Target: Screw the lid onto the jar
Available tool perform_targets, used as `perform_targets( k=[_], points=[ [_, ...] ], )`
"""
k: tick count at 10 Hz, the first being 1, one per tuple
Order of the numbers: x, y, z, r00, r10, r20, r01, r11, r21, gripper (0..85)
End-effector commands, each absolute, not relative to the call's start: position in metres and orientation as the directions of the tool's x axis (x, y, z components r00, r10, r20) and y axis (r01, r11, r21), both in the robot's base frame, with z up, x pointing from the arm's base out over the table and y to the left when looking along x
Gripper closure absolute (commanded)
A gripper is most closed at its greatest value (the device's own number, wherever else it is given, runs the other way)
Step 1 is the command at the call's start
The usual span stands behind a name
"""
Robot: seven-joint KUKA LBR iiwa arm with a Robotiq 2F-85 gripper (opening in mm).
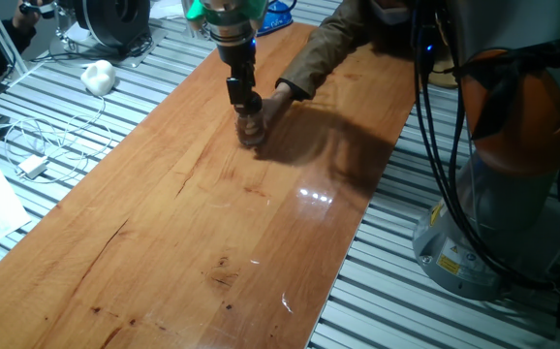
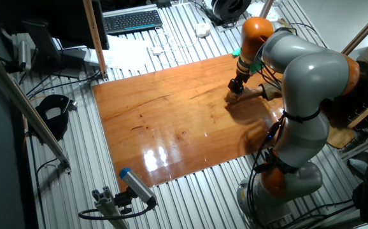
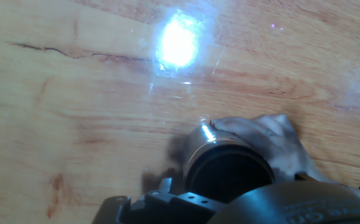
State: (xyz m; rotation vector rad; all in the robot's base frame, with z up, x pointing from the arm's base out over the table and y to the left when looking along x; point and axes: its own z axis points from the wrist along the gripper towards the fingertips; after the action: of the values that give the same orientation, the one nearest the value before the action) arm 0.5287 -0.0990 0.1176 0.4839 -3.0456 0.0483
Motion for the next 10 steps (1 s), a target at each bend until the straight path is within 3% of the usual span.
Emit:
perform_targets(
  k=[1, 5, 6, 10],
  points=[
    [0.5276, -0.0988, 0.1169, -0.949, -0.309, 0.061, -0.311, 0.95, -0.02, 0.0],
    [0.5252, -0.1006, 0.1153, -0.949, -0.311, 0.061, -0.312, 0.95, -0.02, 0.0],
    [0.525, -0.1006, 0.1151, -0.947, -0.315, 0.068, -0.317, 0.948, -0.018, 17.0],
    [0.5236, -0.0991, 0.1138, -0.944, -0.322, 0.074, -0.324, 0.946, -0.015, 17.0]
  ],
)
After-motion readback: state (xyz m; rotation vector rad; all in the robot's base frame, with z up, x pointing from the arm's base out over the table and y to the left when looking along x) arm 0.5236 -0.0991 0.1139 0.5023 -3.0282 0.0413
